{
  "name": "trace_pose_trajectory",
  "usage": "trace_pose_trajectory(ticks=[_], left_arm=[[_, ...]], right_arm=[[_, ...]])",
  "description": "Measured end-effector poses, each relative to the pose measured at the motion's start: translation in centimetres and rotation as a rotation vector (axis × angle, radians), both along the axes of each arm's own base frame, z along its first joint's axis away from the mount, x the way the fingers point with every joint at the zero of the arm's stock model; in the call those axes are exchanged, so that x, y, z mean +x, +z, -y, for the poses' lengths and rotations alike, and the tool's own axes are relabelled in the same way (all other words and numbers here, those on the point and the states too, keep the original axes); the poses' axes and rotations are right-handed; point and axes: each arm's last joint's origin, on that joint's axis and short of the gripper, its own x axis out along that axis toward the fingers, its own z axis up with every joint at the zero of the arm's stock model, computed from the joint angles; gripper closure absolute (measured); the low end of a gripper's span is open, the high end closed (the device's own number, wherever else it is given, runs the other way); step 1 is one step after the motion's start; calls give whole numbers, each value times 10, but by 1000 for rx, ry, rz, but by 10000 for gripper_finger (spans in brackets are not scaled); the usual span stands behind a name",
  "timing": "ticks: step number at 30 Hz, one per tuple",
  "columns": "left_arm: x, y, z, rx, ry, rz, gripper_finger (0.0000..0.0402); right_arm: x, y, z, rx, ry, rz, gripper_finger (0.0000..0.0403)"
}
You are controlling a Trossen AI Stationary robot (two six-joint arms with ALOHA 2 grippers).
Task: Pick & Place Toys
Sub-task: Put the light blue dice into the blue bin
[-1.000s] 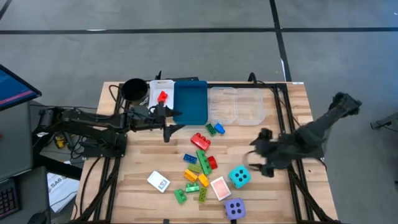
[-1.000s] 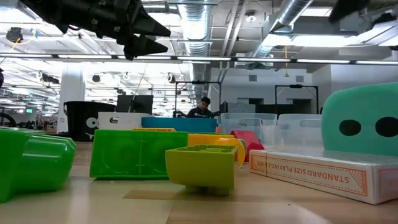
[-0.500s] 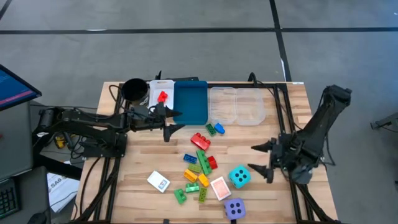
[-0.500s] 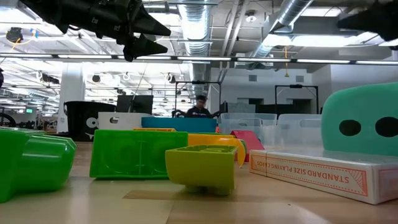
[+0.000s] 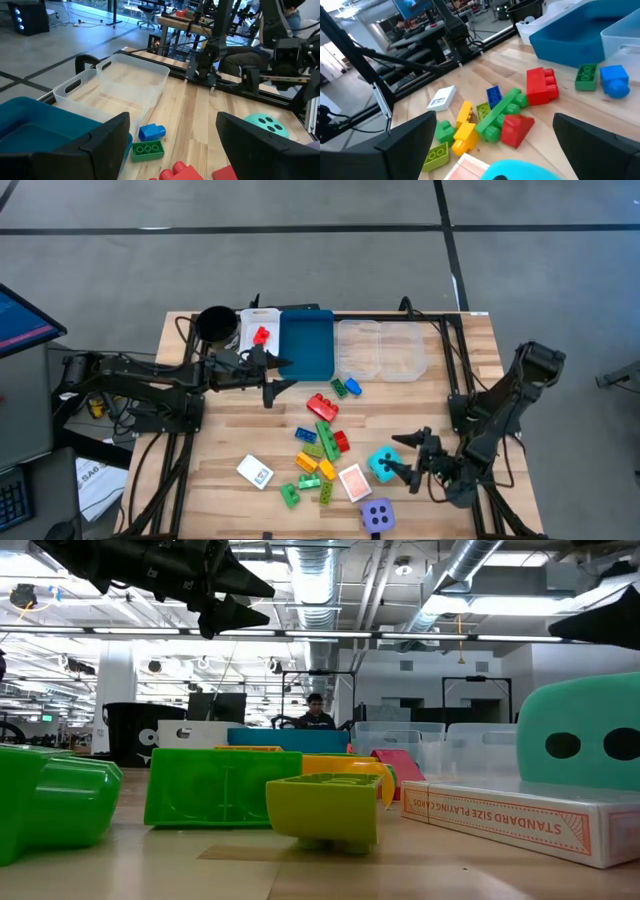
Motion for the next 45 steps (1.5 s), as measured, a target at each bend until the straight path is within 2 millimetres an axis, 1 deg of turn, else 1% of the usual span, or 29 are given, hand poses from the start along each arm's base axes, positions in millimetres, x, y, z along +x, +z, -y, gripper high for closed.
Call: trace_pose_trajectory(ticks=[2,5,7,9,13,16,19,22,24,26,28,34,39,42,45], left_arm=[[0,0,1,-5,-32,1,111],[1,1,8,-25,-159,10,111],[2,1,17,-34,-249,20,111],[6,1,27,-46,-301,40,115],[16,-1,51,-51,-395,107,141],[29,-11,67,-48,-409,134,181],[45,-20,78,-45,-399,115,240],[63,-26,83,-44,-395,84,306],[73,-28,84,-44,-392,75,347],[77,-28,83,-35,-389,70,383],[78,-25,82,-21,-386,83,395],[65,-5,75,-8,-373,76,397],[52,5,71,-1,-370,35,399],[50,5,73,-19,-426,21,399],[57,-2,77,-72,-519,32,400]], right_arm=[[3,0,-6,-4,0,-2,7],[6,5,-16,-34,20,-12,7],[6,13,-22,-54,39,-16,7],[2,22,-24,-81,57,-25,7],[-12,49,-23,-149,54,-10,7],[-25,67,-16,-199,57,2,7],[-36,82,-6,-213,62,19,7],[-42,91,1,-228,68,24,7],[-43,94,4,-234,72,21,7],[-42,93,4,-225,93,6,7],[-40,89,1,-210,122,-24,7],[-32,65,-13,-127,153,-85,17],[-23,41,-26,-66,154,-133,28],[-18,30,-30,-24,145,-157,33],[-18,26,-31,-22,134,-157,35]])
